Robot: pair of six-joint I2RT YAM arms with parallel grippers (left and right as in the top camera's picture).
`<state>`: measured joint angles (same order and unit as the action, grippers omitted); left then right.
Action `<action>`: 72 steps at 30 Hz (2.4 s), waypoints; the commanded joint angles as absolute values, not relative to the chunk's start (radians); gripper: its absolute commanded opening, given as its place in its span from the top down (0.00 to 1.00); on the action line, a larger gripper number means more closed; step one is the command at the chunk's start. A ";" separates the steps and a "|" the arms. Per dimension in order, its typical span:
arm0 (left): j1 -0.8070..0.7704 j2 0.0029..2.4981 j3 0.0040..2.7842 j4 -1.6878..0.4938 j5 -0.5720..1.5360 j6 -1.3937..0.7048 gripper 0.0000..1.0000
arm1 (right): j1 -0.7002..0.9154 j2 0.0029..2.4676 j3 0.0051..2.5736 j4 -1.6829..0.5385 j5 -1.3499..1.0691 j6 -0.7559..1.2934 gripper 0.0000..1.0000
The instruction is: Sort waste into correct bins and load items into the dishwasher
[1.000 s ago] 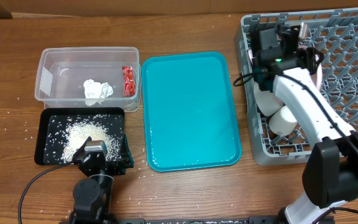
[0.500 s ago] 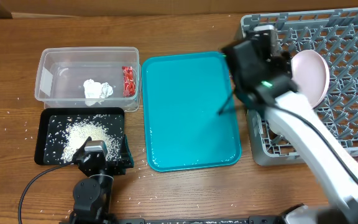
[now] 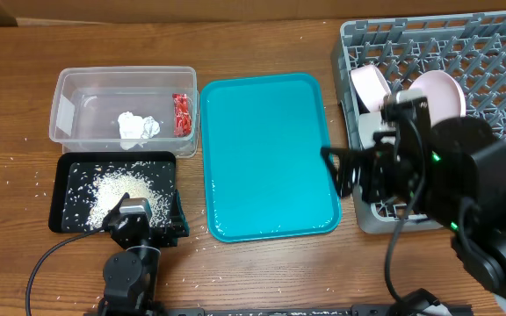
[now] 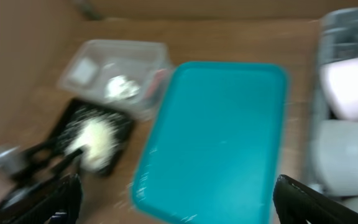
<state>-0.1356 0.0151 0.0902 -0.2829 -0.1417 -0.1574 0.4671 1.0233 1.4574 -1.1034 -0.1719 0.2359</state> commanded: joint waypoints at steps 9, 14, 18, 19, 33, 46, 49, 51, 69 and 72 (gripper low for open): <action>-0.128 0.006 0.087 -0.279 -0.137 -0.168 0.00 | 0.470 1.005 1.461 -1.223 -0.356 0.204 0.00; -0.128 0.006 0.087 -0.279 -0.138 -0.168 0.00 | 0.463 0.956 1.487 -1.227 -0.310 0.039 0.00; -0.128 0.006 0.087 -0.279 -0.137 -0.168 0.00 | 0.453 0.892 1.493 -1.182 -0.157 -0.056 0.00; -0.128 0.006 0.087 -0.279 -0.138 -0.168 0.00 | 0.446 0.876 1.489 -1.162 -0.121 -0.083 0.00; -0.128 0.006 0.087 -0.279 -0.137 -0.168 0.00 | 0.168 0.430 0.941 -0.889 -0.107 -0.159 0.00; -0.128 0.006 0.087 -0.279 -0.138 -0.168 0.00 | 0.148 0.031 0.372 -0.579 -0.137 -0.073 0.00; -0.128 0.006 0.087 -0.279 -0.137 -0.168 0.00 | 0.148 0.002 0.281 -0.492 -0.154 -0.073 0.00; -0.128 0.006 0.087 -0.279 -0.138 -0.168 0.00 | 0.148 0.003 0.228 -0.417 -0.167 -0.074 0.00; -0.128 0.006 0.087 -0.279 -0.138 -0.168 0.00 | 0.148 0.003 0.019 -0.076 -0.331 -0.075 0.00; -0.128 0.006 0.087 -0.279 -0.138 -0.168 0.00 | 0.149 0.003 0.007 -0.052 -0.332 -0.075 0.00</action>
